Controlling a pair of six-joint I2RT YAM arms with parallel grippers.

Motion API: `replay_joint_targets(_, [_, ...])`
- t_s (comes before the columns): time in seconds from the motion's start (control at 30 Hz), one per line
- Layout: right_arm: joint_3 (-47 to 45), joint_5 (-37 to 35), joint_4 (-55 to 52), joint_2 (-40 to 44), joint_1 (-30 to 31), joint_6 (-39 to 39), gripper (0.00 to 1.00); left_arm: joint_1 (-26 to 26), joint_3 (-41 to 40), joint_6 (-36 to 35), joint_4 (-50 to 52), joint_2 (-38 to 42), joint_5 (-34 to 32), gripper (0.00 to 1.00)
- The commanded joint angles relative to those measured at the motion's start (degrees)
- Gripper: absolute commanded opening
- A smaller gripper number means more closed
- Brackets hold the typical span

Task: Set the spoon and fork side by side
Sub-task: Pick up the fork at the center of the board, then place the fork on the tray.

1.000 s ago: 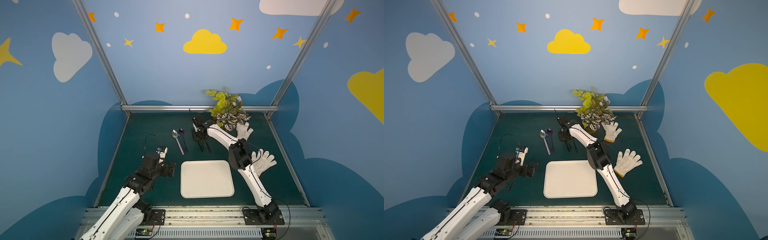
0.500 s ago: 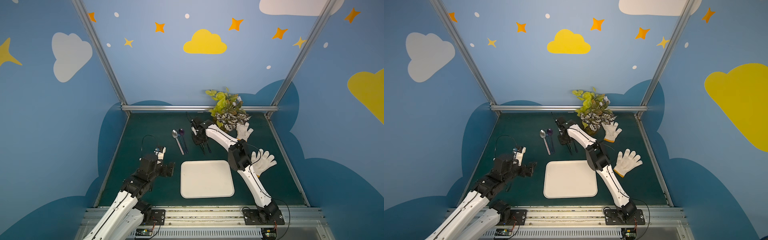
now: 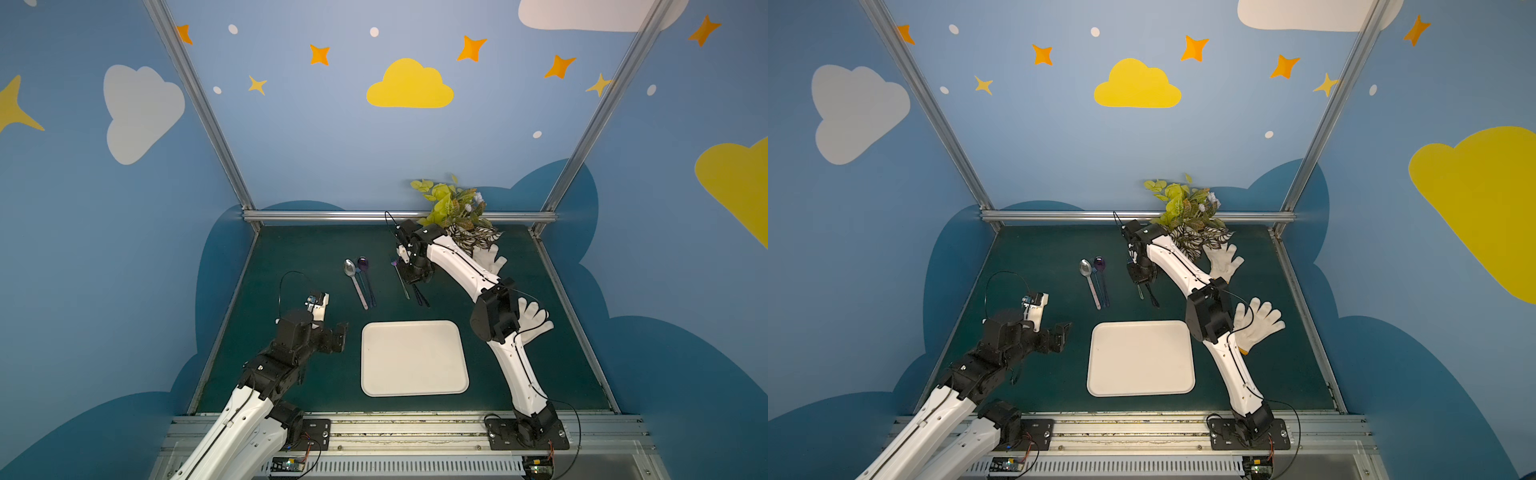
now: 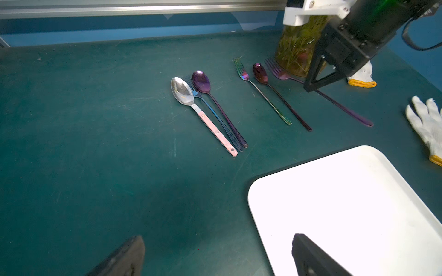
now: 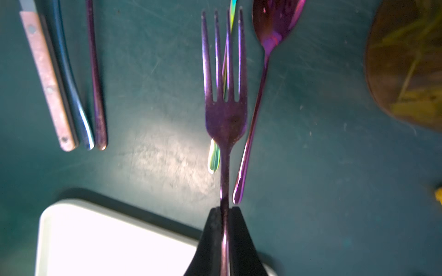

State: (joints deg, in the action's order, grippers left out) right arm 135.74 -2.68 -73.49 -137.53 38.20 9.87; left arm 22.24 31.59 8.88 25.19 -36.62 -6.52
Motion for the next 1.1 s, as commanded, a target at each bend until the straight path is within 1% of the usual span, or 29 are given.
replay_joint_targets(0.0, [0.14, -0.31, -6.84, 2.32, 0.63, 4.46, 0.0, -0.22, -0.49, 0.09, -0.8, 0.65, -0.99, 1.0])
replay_joint_targets(0.1, [-1.64, 1.95, -8.67, 3.93, 1.88, 7.72, 0.0, -0.22, -0.48, 0.15, -0.43, 0.85, -2.28, 1.0])
replay_joint_targets(0.23, [-11.78, 4.34, -3.97, 10.64, 6.1, 12.14, 0.0, -0.27, -0.64, 0.43, -0.77, 0.86, -3.27, 1.0])
replay_joint_targets(0.4, [-28.56, 6.34, 9.09, 20.74, 10.93, 23.61, 0.0, -0.44, -0.42, 0.54, -0.5, 0.98, -3.77, 1.0])
replay_joint_targets(0.47, [-33.93, 6.45, 14.96, 23.48, 12.87, 28.86, 0.0, -0.48, -0.39, 0.57, -0.32, 1.41, -4.07, 1.0])
replay_joint_targets(0.57, [-40.58, 5.79, 22.99, 26.73, 16.37, 34.44, 0.0, -0.46, -0.39, 0.64, 0.05, 2.4, -4.56, 1.0])
replay_joint_targets(0.67, [-46.18, 4.57, 30.58, 28.06, 19.94, 38.83, 0.0, -0.4, -0.56, 0.81, 0.13, 3.23, -5.32, 1.0])
replay_joint_targets(0.77, [-47.88, 3.23, 35.43, 27.25, 22.49, 40.4, 0.0, -0.14, -0.74, 0.94, 0.04, 3.55, -5.3, 1.0])
replay_joint_targets(0.9, [-47.61, 2.33, 37.34, 24.99, 24.22, 42.85, 0.0, 0.47, -0.75, 1.12, 0.12, 3.78, -5.39, 1.0])
replay_joint_targets(1.07, [-48.89, 0.12, 38.33, 24.41, 26.64, 46.18, 0.0, 1.13, -0.92, 0.91, -0.02, 4.27, -6.74, 1.0])
